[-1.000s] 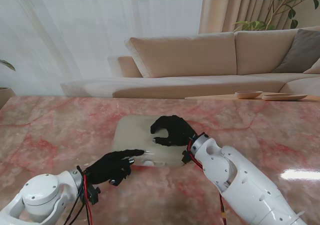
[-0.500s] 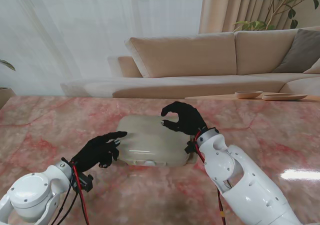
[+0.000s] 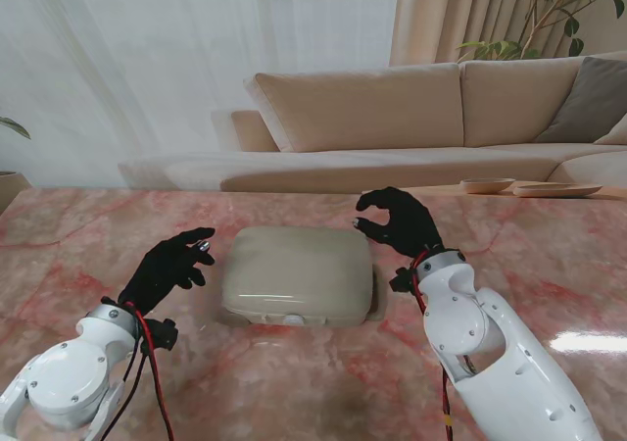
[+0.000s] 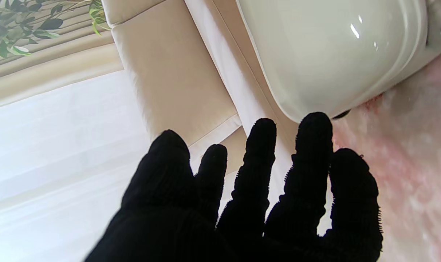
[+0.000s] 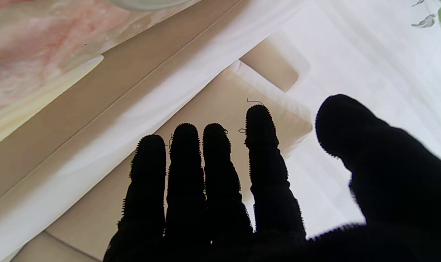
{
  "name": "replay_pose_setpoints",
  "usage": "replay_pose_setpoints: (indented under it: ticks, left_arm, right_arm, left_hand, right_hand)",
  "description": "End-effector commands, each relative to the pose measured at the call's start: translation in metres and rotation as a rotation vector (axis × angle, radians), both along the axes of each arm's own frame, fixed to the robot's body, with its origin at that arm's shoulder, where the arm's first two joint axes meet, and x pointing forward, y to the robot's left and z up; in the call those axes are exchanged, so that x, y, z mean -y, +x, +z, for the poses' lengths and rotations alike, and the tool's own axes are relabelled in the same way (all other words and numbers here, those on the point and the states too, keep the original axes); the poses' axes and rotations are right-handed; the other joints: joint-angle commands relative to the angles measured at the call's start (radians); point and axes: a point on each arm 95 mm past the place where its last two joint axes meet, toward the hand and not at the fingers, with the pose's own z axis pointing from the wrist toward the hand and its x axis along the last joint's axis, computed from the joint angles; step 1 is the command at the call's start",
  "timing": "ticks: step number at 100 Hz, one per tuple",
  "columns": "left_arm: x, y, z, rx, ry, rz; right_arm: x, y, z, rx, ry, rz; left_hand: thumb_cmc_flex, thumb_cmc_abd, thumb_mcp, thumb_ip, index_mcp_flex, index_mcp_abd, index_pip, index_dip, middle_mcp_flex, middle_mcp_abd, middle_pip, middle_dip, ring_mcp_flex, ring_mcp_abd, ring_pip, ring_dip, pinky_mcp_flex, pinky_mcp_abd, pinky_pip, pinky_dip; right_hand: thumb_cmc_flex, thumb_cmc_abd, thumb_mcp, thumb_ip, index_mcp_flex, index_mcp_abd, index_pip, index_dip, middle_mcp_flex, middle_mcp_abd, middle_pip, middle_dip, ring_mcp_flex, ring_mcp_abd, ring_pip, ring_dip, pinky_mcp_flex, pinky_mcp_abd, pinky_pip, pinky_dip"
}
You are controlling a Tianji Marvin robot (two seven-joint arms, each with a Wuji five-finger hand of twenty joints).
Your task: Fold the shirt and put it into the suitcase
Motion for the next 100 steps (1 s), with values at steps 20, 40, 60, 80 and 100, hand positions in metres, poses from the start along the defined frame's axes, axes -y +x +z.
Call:
replay_pose_setpoints:
  ticks: [20, 40, 60, 80, 100]
  left_arm:
    - [-0.003, 0.008, 0.003, 0.041, -0.009, 0.038]
    - [-0.004, 0.020, -0.001, 0.071, 0.079, 0.073]
    - [-0.001, 0.028, -0.008, 0.058, 0.105, 0.083]
    - [-0.001, 0.032, -0.016, 0.052, 0.144, 0.106]
    - [-0.004, 0.029, -0.026, 0.037, 0.133, 0.119]
  right_arm:
    - [0.022, -0.003, -0.008, -0.040, 0.010, -0.086]
    - [0.035, -0.005, -0.013, -0.066, 0.058, -0.145]
    - [0.038, -0.004, -0.022, -0.106, 0.117, -0.187]
    - [0.047, -0.005, -0.029, -0.126, 0.186, -0.249]
    - [0.054, -0.006, -0.041, -0.162, 0.242, -0.285]
  left_hand:
    - [-0.059, 0.009, -0.036, -0.002, 0.028, -0.013, -0.014, 0.038, -0.170, 0.018, -0.199, -0.133, -0.199, -0.010, -0.295, -0.203, -0.169, -0.008, -0.303, -0.206]
    - [-0.087, 0.004, -0.040, -0.006, 0.033, -0.013, -0.024, 0.045, -0.257, 0.015, -0.270, -0.195, -0.301, -0.034, -0.409, -0.294, -0.223, -0.038, -0.436, -0.266]
    - [-0.104, 0.006, -0.039, -0.006, 0.028, -0.013, -0.030, 0.048, -0.282, 0.011, -0.290, -0.212, -0.342, -0.049, -0.454, -0.335, -0.246, -0.057, -0.511, -0.300]
    - [-0.115, 0.008, -0.039, -0.006, 0.024, -0.013, -0.032, 0.051, -0.296, 0.009, -0.304, -0.227, -0.379, -0.065, -0.495, -0.385, -0.260, -0.087, -0.590, -0.342]
    - [-0.141, 0.011, -0.041, -0.006, 0.022, -0.007, -0.035, 0.051, -0.303, 0.013, -0.316, -0.240, -0.414, -0.072, -0.521, -0.431, -0.269, -0.127, -0.661, -0.394]
  right_hand:
    - [-0.038, 0.016, -0.031, -0.038, 0.001, 0.015, -0.034, -0.009, 0.013, 0.017, -0.028, -0.002, 0.025, 0.019, -0.019, 0.020, 0.002, 0.011, 0.019, 0.015]
    - [-0.053, 0.023, -0.041, -0.039, -0.002, 0.022, -0.052, -0.010, 0.019, 0.019, -0.041, -0.005, 0.033, 0.024, -0.028, 0.018, 0.006, 0.023, 0.016, 0.017]
    - [-0.059, 0.034, -0.055, -0.039, -0.014, 0.030, -0.071, -0.011, 0.017, 0.016, -0.063, -0.014, 0.027, 0.018, -0.049, 0.011, 0.002, 0.025, 0.009, 0.018]
    - [-0.060, 0.041, -0.063, -0.038, -0.021, 0.035, -0.079, -0.009, 0.008, 0.013, -0.074, -0.020, 0.020, 0.011, -0.066, 0.003, -0.002, 0.021, 0.002, 0.018]
    - [-0.059, 0.048, -0.085, -0.038, -0.030, 0.041, -0.092, -0.009, -0.004, 0.017, -0.089, -0.031, 0.006, 0.010, -0.087, -0.007, -0.013, 0.020, -0.017, 0.017]
